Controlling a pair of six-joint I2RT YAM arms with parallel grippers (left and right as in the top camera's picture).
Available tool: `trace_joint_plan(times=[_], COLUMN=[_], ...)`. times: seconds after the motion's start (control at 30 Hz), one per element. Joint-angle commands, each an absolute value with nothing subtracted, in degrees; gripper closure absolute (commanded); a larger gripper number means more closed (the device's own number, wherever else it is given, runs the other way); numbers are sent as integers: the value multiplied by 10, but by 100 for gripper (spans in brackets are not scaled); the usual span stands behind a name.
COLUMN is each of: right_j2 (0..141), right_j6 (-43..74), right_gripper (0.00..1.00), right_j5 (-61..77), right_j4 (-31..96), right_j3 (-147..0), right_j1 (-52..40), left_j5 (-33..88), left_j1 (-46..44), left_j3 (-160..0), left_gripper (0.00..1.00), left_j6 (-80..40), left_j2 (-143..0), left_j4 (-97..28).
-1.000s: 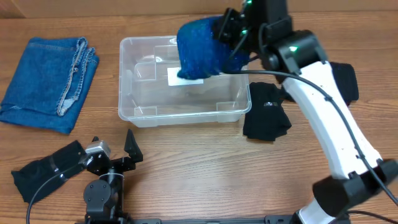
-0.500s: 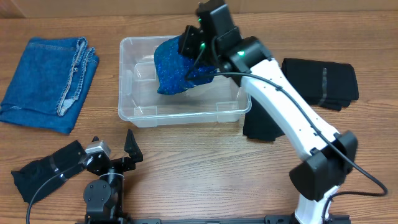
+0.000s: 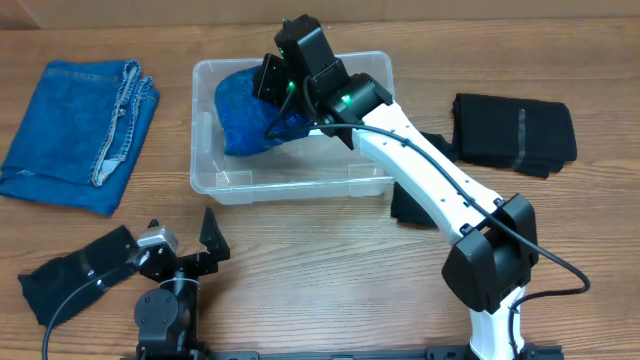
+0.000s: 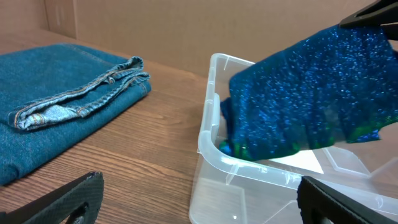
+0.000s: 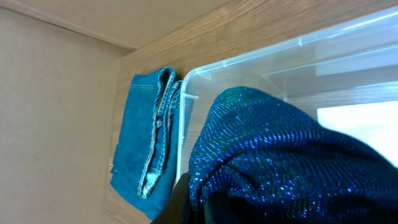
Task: Pack container
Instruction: 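Lower the blue cloth into the bin's back-left area and release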
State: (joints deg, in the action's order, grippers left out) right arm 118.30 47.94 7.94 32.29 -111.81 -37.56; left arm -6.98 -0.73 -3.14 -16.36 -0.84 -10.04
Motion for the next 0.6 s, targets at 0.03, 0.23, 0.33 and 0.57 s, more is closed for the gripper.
trace_joint_plan(times=[0.03,0.23,0.33,0.57], right_j2=[1185,1191,1197,1201], right_j6=[496,496,496,496], right_gripper=[96,96,96,96], right_j5=[77,77,77,69], right_j4=[304,298,291,268], right_j3=[-1131,-1131,-1131,-1131], right_j1=[-376,-376,-378,-386], left_j5=[-79,-79,-79,-79], left_j1=[-4,-4,-4,-4], left_j3=[-29,-29,-29,-29], left_gripper=[0,0,0,0], left_j6=[-157,-157,-157,-157], left_j2=[-3,-3,-3,-3], left_j4=[-99,-99,-99,-99])
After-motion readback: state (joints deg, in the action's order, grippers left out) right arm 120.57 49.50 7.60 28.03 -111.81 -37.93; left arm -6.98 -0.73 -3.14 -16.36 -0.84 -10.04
